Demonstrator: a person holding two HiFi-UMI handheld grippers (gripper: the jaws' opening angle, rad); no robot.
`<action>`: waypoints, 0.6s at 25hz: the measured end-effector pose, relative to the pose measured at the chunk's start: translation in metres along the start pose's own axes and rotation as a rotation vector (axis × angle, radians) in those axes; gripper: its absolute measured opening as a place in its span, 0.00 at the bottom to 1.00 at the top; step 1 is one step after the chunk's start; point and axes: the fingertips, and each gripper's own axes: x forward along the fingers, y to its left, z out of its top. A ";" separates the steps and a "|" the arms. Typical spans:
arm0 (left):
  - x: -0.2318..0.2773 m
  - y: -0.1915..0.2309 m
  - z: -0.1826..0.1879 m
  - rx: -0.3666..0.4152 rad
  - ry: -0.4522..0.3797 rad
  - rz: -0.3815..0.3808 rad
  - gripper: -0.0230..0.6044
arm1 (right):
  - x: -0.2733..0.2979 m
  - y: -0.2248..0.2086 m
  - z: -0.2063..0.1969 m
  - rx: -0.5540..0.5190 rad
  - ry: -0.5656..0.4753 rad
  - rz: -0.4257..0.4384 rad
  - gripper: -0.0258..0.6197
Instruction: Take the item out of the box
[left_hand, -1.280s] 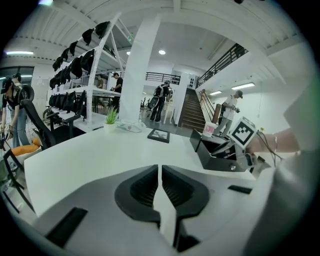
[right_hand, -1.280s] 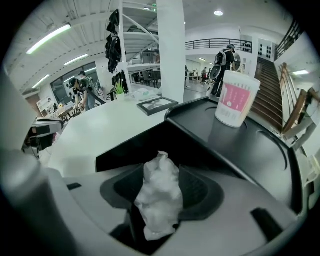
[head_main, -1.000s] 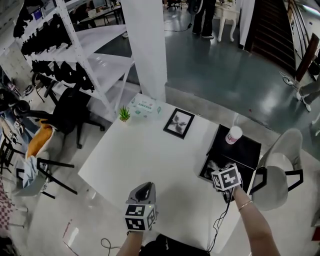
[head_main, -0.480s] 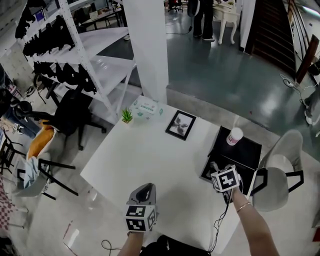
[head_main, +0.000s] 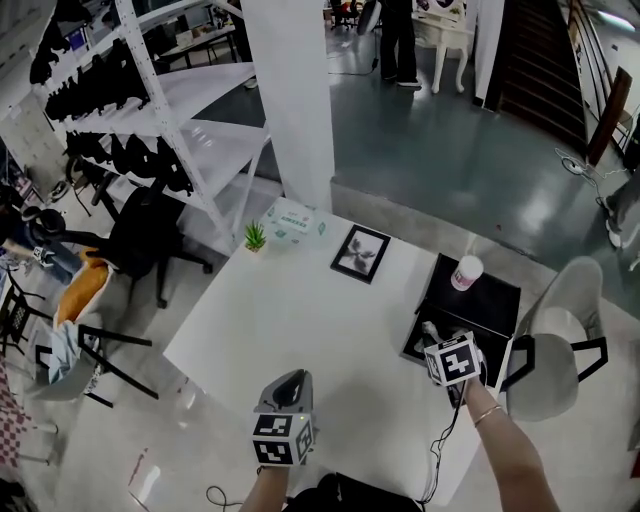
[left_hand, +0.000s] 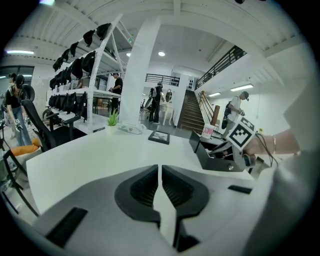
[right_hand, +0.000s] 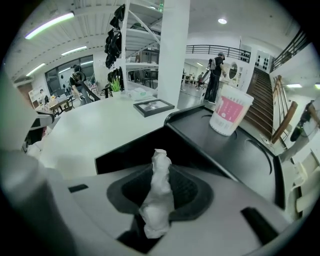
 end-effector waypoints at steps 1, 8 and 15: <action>0.000 0.000 0.000 0.001 -0.001 -0.002 0.07 | -0.002 0.000 0.002 0.004 -0.011 -0.001 0.20; -0.005 -0.002 0.001 0.010 -0.009 -0.012 0.07 | -0.020 0.004 0.013 0.016 -0.083 -0.002 0.20; -0.010 -0.005 0.004 0.019 -0.024 -0.027 0.07 | -0.043 0.009 0.026 0.013 -0.157 -0.019 0.20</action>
